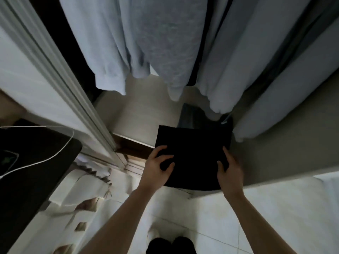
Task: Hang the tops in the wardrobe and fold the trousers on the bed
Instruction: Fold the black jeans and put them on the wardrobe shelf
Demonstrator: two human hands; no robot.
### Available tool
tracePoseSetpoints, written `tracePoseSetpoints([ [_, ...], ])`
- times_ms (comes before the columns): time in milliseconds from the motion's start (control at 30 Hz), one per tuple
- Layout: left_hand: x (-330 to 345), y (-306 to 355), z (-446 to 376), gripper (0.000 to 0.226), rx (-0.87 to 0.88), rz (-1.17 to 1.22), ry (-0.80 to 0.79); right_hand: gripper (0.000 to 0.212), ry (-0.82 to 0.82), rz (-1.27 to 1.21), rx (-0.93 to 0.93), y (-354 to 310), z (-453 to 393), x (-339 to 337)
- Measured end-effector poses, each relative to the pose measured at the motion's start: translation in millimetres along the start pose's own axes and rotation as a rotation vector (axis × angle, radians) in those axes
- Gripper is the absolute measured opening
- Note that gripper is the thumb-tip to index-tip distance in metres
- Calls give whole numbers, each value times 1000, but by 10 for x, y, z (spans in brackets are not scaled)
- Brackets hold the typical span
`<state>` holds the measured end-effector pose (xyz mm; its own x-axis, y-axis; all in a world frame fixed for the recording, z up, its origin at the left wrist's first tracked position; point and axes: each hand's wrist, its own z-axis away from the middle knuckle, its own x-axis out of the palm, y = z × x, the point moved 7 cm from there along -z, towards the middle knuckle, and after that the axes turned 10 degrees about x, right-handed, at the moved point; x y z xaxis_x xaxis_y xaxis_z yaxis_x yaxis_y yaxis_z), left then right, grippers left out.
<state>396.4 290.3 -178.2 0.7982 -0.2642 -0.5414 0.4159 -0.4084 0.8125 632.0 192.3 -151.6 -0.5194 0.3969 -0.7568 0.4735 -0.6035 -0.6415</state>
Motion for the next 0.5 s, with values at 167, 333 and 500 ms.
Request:
tracePoseSetpoints([
  [167, 299, -81, -924, 23, 244, 15, 26, 43, 225, 60, -137, -115, -626, 17],
  [333, 1220, -707, -1403, 56, 167, -315, -474, 57, 169, 518, -30, 303, -1341, 513],
  [500, 1644, -1111, -1178, 78, 121, -674, -758, 93, -89, 868, 42, 777, -1335, 1043],
])
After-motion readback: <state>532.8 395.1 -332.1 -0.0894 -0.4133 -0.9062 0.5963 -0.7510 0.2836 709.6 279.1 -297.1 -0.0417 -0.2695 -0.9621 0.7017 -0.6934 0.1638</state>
